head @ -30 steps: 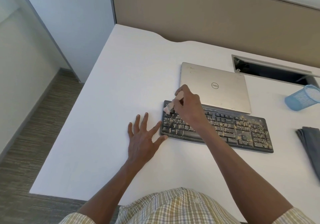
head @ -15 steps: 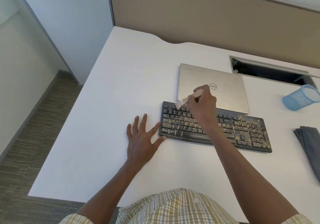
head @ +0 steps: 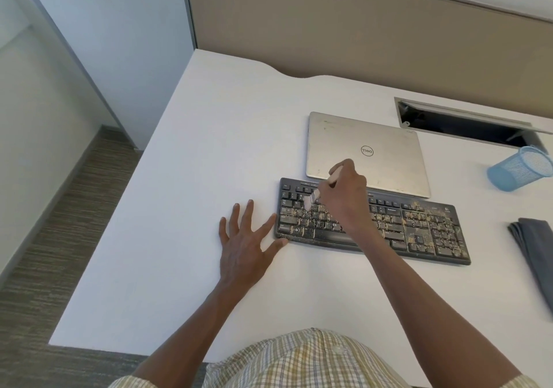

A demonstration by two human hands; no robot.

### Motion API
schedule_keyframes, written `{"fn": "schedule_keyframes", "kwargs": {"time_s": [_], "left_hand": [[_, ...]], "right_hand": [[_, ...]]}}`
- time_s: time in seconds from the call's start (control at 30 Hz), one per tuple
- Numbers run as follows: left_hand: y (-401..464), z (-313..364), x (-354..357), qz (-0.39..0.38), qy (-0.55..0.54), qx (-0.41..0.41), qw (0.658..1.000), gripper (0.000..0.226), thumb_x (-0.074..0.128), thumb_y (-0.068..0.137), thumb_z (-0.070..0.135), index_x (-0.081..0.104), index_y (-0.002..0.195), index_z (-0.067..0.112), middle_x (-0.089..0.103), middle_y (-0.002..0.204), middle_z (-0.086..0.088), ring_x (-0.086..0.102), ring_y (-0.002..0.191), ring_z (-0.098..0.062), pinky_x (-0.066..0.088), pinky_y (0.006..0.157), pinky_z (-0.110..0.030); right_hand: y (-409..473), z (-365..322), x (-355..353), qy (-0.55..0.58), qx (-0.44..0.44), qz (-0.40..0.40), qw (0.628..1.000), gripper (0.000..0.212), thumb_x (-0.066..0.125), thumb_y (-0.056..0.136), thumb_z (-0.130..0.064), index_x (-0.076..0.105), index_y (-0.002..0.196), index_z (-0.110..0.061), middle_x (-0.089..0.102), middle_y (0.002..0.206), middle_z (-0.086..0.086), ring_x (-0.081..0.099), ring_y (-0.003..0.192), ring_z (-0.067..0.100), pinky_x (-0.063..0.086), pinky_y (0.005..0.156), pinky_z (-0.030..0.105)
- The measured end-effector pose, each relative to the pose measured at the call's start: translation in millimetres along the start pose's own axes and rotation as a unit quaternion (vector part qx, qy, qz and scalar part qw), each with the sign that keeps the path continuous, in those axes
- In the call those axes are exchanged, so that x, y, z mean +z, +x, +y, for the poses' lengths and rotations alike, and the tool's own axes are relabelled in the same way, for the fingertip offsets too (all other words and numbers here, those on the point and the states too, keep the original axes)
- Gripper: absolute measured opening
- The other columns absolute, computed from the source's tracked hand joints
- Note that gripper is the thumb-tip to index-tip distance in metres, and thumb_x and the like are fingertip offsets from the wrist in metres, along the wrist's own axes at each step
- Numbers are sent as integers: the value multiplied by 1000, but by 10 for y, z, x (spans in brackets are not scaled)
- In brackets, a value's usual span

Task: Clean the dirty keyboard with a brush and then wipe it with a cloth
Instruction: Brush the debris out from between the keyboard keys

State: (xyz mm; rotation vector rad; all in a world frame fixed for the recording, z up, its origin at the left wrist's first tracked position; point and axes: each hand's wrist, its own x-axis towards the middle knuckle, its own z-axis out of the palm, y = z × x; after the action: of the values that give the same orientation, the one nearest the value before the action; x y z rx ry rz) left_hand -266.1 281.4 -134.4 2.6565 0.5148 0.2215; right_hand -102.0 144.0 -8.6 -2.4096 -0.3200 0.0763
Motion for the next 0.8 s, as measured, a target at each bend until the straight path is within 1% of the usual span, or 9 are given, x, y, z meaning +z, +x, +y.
{"fn": "schedule_keyframes", "kwargs": {"time_s": [0.07, 0.13, 0.23, 0.37, 0.47, 0.53, 0.63, 0.73, 0.8], "left_hand": [[0, -3, -4, -3, 3, 0, 1000, 64, 34, 92, 79, 50, 145, 47, 21, 168, -8, 7, 156, -34, 9, 122, -58], [-3, -4, -6, -5, 5, 2, 1000, 64, 35, 92, 79, 49, 146, 47, 20, 168, -8, 6, 156, -34, 8, 122, -58], [-3, 1, -9, -5, -1, -1, 1000, 65, 34, 92, 80, 49, 146, 47, 20, 168, -7, 6, 156, -33, 8, 123, -57], [3, 6, -15, -6, -1, -1, 1000, 65, 33, 92, 80, 49, 146, 47, 20, 168, -7, 6, 156, -33, 8, 122, -58], [0, 6, -21, -6, 0, 0, 1000, 65, 33, 92, 80, 49, 146, 47, 20, 168, -8, 6, 156, -33, 8, 122, -58], [0, 5, -22, -6, 1, -1, 1000, 65, 32, 92, 80, 49, 146, 47, 20, 168, -8, 7, 156, -34, 8, 122, -58], [-3, 7, -19, -4, 5, 3, 1000, 66, 32, 92, 80, 48, 146, 47, 20, 168, -8, 7, 156, -34, 9, 122, -58], [-4, 4, -20, -4, 1, 2, 1000, 64, 35, 92, 79, 49, 146, 46, 20, 168, -8, 7, 156, -34, 9, 122, -59], [-3, 6, -20, -3, -2, 1, 1000, 63, 36, 92, 78, 49, 146, 46, 20, 168, -9, 7, 156, -34, 9, 122, -58]], "right_hand": [[17, -32, 0, 17, 3, 20, 1000, 17, 56, 90, -9, 46, 104, -10, 60, 79, 5, 67, 63, 23, 54, 52, 38], [2, -50, 38, 6, -7, 37, 999, 17, 54, 91, -9, 45, 105, -10, 59, 78, 4, 64, 63, 24, 52, 52, 37], [-23, -61, 60, -23, -16, 9, 1000, 17, 56, 89, -9, 46, 103, -8, 59, 75, 6, 63, 62, 25, 53, 54, 39], [-1, -68, 70, 0, -14, 43, 999, 17, 54, 91, -9, 46, 106, -7, 60, 79, 6, 63, 63, 24, 54, 56, 41], [-30, -57, 91, -21, -15, 14, 1000, 17, 56, 90, -10, 46, 104, -7, 61, 80, 9, 64, 65, 27, 54, 56, 42], [-8, -75, 69, -16, -9, 12, 1000, 18, 58, 89, -9, 47, 103, -7, 60, 80, 8, 64, 65, 26, 53, 56, 39], [7, -104, 71, 14, -21, 46, 999, 17, 55, 91, -8, 47, 106, -7, 61, 82, 6, 62, 65, 24, 51, 55, 35], [-63, -90, 112, -16, -52, 2, 999, 15, 55, 91, -9, 47, 104, -9, 60, 75, 7, 58, 57, 22, 42, 46, 27], [-69, -93, 94, -29, -57, -14, 998, 15, 55, 90, -9, 48, 102, -9, 61, 74, 9, 59, 57, 24, 41, 46, 29]]}}
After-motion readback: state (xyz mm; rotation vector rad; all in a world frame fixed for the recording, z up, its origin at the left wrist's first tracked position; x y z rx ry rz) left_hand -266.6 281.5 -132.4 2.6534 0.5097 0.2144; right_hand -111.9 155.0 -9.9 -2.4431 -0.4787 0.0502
